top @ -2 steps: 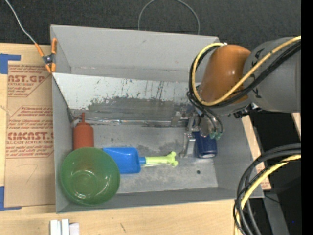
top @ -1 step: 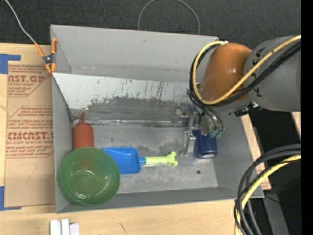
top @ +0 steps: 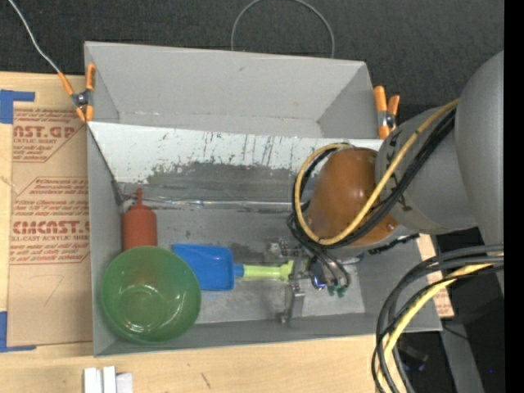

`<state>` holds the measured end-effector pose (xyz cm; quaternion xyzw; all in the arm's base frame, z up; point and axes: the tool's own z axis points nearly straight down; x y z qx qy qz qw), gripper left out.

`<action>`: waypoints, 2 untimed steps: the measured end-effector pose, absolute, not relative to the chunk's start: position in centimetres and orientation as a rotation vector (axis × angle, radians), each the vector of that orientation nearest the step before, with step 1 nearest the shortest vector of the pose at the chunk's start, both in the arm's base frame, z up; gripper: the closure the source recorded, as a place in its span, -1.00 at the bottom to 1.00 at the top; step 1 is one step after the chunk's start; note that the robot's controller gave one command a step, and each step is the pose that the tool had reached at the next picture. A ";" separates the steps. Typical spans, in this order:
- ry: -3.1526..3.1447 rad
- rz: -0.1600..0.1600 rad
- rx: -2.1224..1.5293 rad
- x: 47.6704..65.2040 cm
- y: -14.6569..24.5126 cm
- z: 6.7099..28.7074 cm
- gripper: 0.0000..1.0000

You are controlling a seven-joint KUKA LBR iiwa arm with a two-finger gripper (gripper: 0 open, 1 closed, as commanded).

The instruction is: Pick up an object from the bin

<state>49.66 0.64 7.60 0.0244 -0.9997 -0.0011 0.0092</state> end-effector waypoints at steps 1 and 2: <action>-3.144 -0.001 0.045 54.7 3.2 7.9 1.00; -3.144 -0.001 0.045 54.7 3.2 7.9 1.00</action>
Offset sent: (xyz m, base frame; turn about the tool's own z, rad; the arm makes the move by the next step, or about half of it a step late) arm 0.0000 0.0000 0.0000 0.0000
